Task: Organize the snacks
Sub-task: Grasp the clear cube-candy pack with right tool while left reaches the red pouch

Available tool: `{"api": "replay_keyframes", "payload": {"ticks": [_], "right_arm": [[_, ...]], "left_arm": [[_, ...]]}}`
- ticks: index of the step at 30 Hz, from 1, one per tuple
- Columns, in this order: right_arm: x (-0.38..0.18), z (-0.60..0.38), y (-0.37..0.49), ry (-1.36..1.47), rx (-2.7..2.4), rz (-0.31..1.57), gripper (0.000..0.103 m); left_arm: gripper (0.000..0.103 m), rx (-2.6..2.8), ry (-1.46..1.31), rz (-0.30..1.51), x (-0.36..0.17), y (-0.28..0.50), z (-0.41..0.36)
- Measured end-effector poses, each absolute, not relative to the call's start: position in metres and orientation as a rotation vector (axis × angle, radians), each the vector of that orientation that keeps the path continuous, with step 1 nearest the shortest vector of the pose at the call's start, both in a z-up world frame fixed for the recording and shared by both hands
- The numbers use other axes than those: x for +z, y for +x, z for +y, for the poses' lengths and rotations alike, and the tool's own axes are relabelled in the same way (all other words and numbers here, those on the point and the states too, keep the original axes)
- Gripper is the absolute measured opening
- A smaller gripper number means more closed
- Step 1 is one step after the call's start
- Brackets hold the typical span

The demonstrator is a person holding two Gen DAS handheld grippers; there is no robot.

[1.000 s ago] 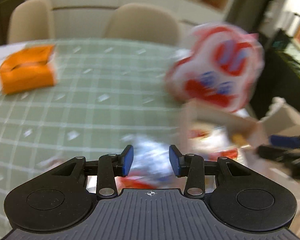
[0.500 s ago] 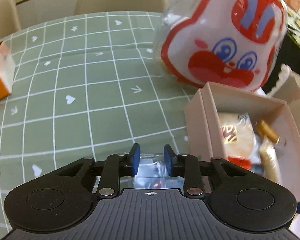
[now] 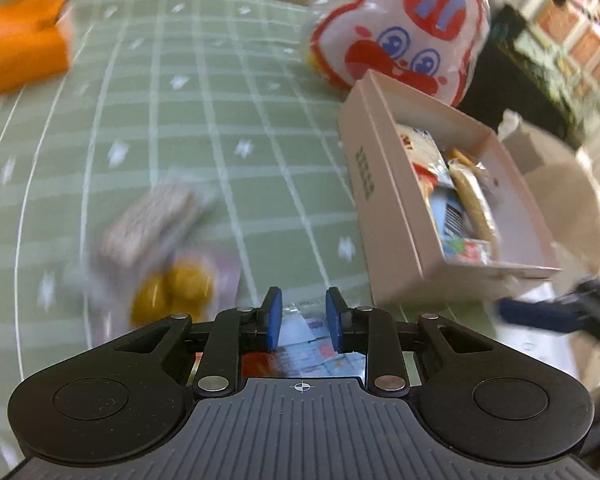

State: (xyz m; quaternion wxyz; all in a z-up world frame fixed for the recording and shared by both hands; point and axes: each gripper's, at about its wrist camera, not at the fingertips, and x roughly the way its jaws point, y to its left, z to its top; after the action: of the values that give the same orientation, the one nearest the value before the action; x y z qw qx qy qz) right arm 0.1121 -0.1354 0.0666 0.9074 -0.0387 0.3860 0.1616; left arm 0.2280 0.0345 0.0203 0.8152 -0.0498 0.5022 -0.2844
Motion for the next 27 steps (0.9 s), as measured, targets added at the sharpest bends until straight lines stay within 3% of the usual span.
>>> {"api": "replay_keyframes", "payload": {"ticks": [7,12,17,27], "right_arm": [[0.042,-0.1,0.126,0.036,0.374,0.851,0.071],[0.022,-0.078,0.147,0.042,0.354,0.926,0.071],[0.031,-0.097,0.135,0.05,0.26,0.931,0.059],[0.026,-0.137,0.062,0.031,0.159,0.957,0.059]], "left_arm": [[0.029,-0.47,-0.407,1.082,0.012,0.194,0.105],[0.029,-0.376,-0.443,1.035,0.021,0.184,0.132],[0.029,-0.384,-0.373,0.994,0.032,0.192,0.129],[0.029,-0.379,-0.014,0.864,0.048,0.291,0.076]]}}
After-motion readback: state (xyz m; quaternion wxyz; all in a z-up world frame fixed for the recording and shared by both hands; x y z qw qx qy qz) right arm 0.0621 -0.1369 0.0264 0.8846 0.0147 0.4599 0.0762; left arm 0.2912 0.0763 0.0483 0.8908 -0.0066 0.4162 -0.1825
